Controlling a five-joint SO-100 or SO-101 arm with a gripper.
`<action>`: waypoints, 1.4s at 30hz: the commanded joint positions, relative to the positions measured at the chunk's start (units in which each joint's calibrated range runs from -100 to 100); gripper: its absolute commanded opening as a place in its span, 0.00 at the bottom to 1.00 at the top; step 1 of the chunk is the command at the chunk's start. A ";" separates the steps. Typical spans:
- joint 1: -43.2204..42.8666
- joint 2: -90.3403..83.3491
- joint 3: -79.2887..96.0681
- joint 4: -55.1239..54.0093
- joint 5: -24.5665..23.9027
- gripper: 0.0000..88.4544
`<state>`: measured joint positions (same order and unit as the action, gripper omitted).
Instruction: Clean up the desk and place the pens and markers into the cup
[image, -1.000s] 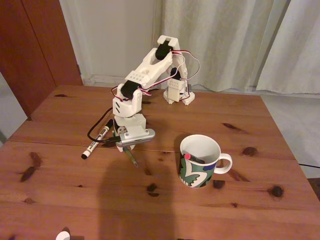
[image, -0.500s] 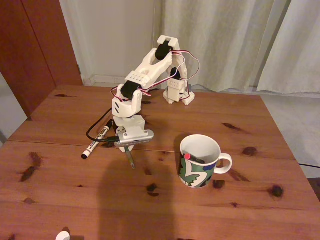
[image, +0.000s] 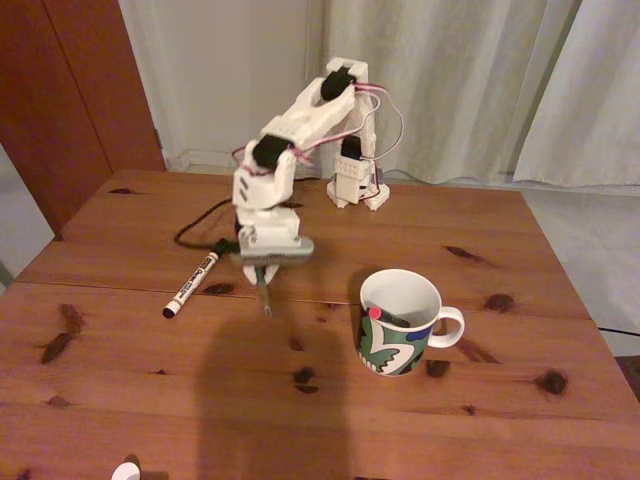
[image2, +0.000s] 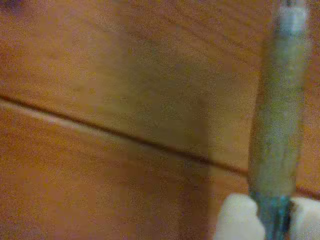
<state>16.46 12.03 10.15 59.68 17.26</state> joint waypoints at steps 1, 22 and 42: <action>-2.91 -13.90 5.54 0.32 -4.17 0.01; -16.59 -28.21 8.25 -26.09 -24.49 0.01; -23.10 -21.18 8.07 -43.99 -27.85 0.01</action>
<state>-5.90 -9.41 19.32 18.95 -10.43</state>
